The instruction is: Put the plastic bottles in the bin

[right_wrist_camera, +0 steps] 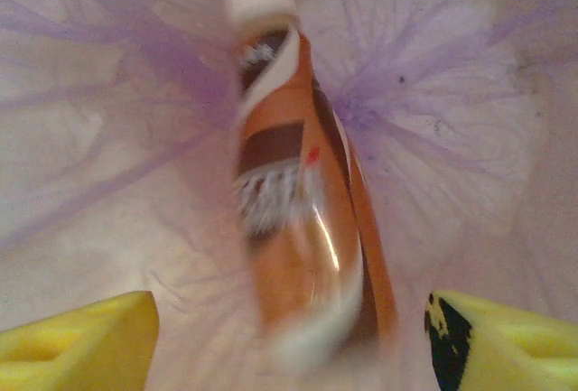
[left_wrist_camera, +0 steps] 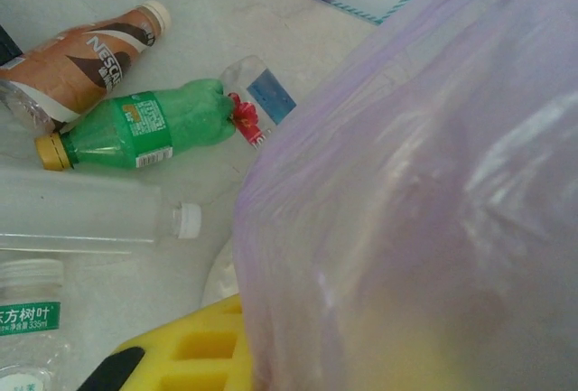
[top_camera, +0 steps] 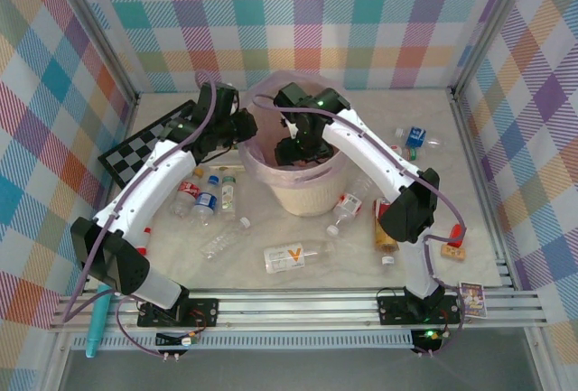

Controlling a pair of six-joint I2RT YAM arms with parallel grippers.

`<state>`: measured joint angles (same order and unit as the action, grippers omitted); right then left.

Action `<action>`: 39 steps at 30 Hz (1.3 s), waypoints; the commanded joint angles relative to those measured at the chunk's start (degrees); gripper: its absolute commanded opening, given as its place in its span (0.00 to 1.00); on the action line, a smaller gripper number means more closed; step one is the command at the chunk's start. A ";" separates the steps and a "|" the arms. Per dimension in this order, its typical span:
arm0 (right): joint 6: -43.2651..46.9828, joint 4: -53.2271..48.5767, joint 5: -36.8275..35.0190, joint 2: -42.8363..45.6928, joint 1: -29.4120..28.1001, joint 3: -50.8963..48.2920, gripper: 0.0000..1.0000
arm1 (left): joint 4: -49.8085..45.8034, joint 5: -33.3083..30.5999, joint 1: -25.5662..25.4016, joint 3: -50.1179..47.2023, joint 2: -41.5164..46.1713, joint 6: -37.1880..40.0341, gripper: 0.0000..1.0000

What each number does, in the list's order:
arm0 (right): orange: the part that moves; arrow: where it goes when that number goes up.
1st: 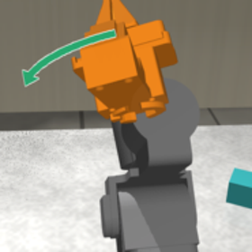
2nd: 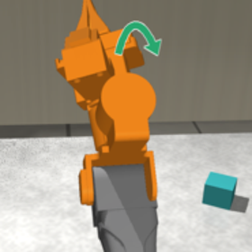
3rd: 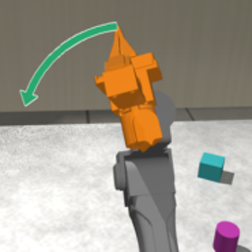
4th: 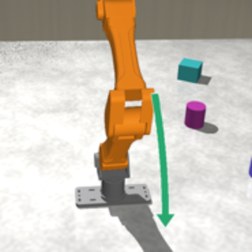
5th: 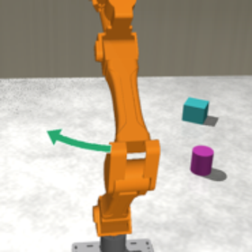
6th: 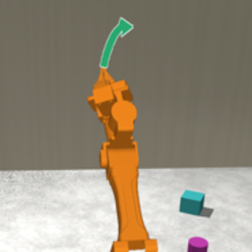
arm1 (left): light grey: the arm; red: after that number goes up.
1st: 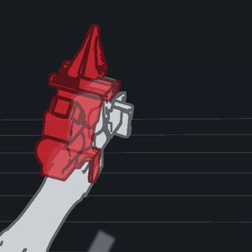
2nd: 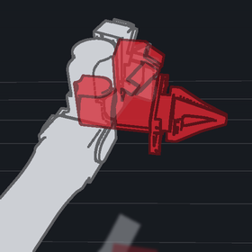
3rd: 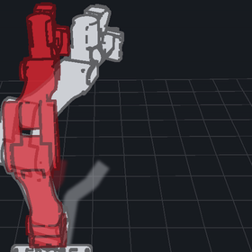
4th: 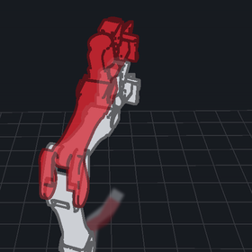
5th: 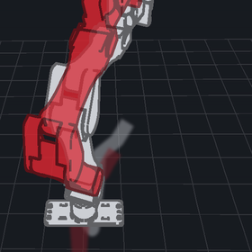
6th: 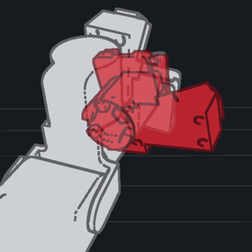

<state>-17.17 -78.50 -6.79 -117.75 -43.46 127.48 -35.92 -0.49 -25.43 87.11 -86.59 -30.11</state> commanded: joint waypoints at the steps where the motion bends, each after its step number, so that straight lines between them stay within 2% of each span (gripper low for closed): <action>1: 0.77 1.40 0.98 1.06 0.17 1.64 0.85 | 2.39 0.30 -0.59 2.33 -1.22 -0.74 0.14; 9: 3.55 -2.06 2.43 4.27 1.81 15.07 0.96 | 0.99 0.18 -0.67 6.15 -4.65 0.87 0.14; 13: 2.42 0.82 4.07 11.56 4.68 13.71 0.99 | -0.33 0.04 -0.67 8.45 -6.20 2.10 0.15; 16: 0.61 3.56 4.03 19.28 8.01 8.56 0.99 | -0.71 0.29 -0.65 9.88 -6.90 2.77 0.16; 19: -2.39 5.01 4.84 28.10 14.24 -0.09 0.99 | -0.39 1.12 -0.75 10.83 -7.60 3.04 0.21; 22: -4.18 3.97 4.36 36.26 22.16 -11.08 0.98 | 0.55 2.21 -0.83 11.06 -8.14 2.80 0.31; 24: -4.81 1.09 3.53 40.18 27.27 -18.50 0.98 | 0.85 2.69 -0.84 11.41 -8.55 2.74 0.32; 26: -5.31 -1.61 1.59 42.91 29.92 -25.98 0.97 | 0.75 2.95 -0.91 11.83 -8.90 2.79 0.32; 28: -5.79 -2.08 1.92 45.50 31.37 -34.41 0.97 | 0.93 3.04 -1.02 12.01 -9.08 2.77 0.34; 30: -6.70 -0.44 4.62 47.60 32.03 -44.07 0.96 | 1.05 3.21 -1.05 12.12 -9.20 2.77 0.40; 35: -10.15 11.01 12.93 49.56 32.04 -65.56 0.94 | 0.96 3.39 -1.03 12.46 -8.46 3.37 0.54; 39: -12.97 18.85 16.50 47.49 31.99 -74.65 0.94 | 0.26 3.23 -1.08 12.99 -6.49 4.65 0.68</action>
<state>-26.61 -67.51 4.60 -69.82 -11.57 55.66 -35.73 2.11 -26.13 98.15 -95.50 -26.94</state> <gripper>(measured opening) 0.943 0.656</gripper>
